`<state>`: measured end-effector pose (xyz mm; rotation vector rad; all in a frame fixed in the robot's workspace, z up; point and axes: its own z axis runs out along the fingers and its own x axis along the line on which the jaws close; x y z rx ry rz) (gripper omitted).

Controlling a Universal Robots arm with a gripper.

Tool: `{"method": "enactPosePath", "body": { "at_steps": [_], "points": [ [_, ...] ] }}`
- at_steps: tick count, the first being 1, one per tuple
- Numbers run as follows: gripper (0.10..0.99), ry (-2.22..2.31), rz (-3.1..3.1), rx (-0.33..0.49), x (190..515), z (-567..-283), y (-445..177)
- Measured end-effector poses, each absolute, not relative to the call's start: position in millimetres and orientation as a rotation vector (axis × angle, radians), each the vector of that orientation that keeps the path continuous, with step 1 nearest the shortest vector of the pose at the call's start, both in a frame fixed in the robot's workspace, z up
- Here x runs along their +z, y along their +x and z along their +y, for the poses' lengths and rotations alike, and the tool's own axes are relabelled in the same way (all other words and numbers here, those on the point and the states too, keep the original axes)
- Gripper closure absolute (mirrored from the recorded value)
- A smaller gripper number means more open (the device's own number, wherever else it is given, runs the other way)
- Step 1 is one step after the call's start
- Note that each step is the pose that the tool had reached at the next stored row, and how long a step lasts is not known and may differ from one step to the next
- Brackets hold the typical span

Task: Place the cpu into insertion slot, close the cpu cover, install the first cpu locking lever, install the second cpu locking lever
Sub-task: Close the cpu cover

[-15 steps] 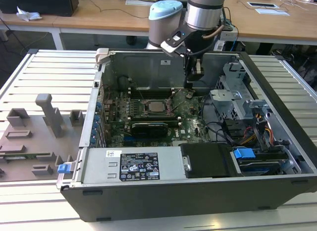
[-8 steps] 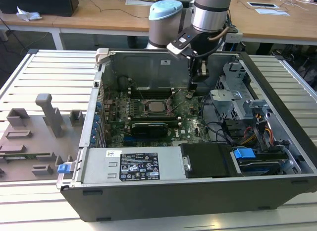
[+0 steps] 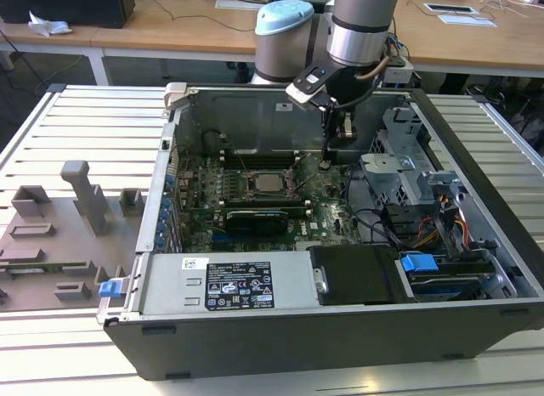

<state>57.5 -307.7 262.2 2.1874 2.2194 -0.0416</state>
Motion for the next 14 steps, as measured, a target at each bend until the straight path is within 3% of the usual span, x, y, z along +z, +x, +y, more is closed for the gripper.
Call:
{"method": "enactPosePath", "body": {
  "at_steps": [4, 14],
  "points": [
    [0.980, 2.206, 2.240, -0.078, 259, -308, 58],
    [0.980, 2.206, 2.249, -0.067, 250, -308, 40]
  ]
}}
